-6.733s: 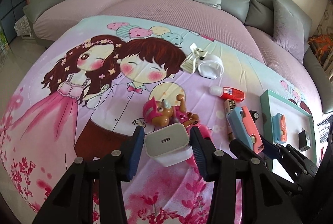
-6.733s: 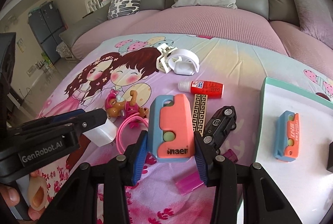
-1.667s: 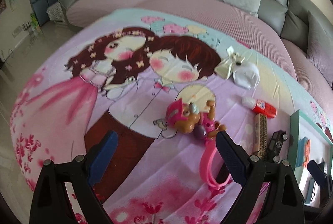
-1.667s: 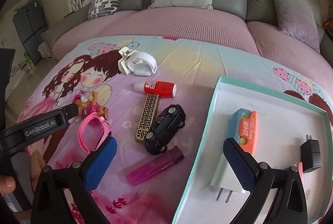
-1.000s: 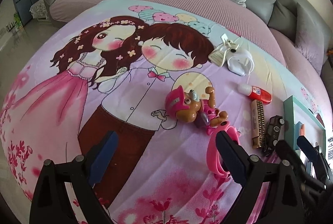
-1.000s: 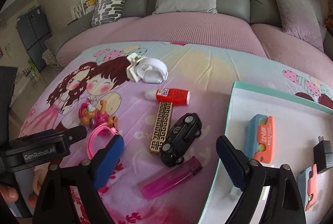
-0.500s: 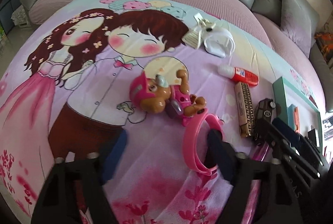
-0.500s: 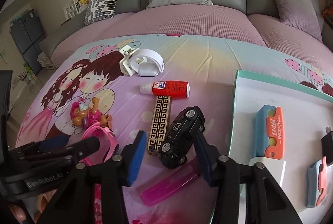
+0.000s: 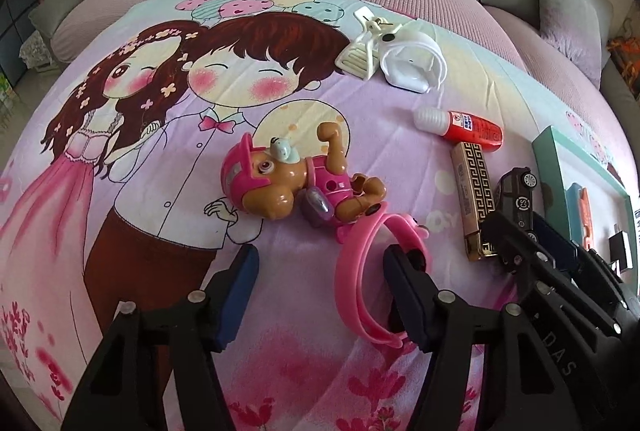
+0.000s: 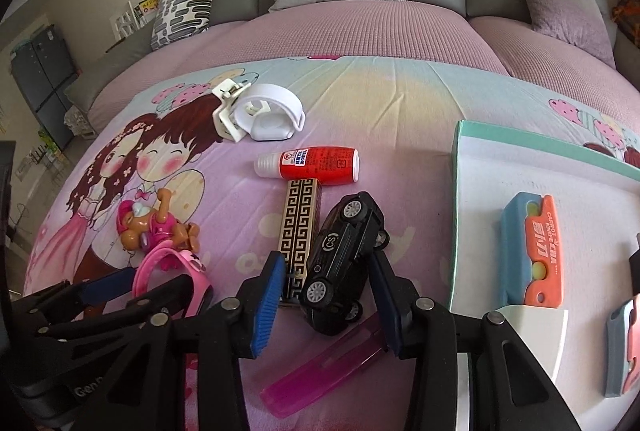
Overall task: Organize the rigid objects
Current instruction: 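Close left tool on pink bracelet while right tool grasps black toy car, then carry pink bracelet in left tool while right tool carries toy car over teal box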
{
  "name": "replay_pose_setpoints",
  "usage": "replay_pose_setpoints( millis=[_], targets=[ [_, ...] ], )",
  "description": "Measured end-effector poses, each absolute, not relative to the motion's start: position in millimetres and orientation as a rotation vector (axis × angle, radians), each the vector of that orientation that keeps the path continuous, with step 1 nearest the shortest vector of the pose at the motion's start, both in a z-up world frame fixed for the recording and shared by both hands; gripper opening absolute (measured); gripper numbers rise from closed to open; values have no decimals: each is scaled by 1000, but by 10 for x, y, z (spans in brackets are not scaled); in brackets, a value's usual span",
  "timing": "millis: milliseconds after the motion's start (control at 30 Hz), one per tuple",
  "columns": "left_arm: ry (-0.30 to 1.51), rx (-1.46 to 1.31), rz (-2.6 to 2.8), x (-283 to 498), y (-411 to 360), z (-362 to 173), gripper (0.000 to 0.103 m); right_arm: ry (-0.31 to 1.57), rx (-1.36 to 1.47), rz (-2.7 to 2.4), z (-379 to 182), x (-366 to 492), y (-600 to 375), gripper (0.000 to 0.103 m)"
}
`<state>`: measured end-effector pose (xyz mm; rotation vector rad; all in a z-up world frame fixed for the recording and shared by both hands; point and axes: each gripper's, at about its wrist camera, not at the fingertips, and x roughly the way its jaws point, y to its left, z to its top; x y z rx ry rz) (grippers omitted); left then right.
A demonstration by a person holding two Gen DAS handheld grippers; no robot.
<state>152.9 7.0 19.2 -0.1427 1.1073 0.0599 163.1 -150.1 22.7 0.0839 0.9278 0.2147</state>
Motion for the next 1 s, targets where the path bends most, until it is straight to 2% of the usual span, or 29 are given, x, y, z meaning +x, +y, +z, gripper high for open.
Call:
replay_pose_setpoints(
  millis=[100,300,367,433,1000],
  targets=[
    [1104,-144,71,1547,38,205,54,930,120,207,229,1639,-1571,33],
    [1103,-145,89,1580,79,198,31,928,145,214,244,1626,-1611,33],
    [1100,-166,75,1580,92,198,15,930,173,223,252,1623,-1645,33],
    [1099,-170,63,1565,102,207,9,930,187,228,259,1619,-1665,33],
    [975,-177,8,1442,8,638,9,860,236,208,548,1502,-1895,33]
  ],
)
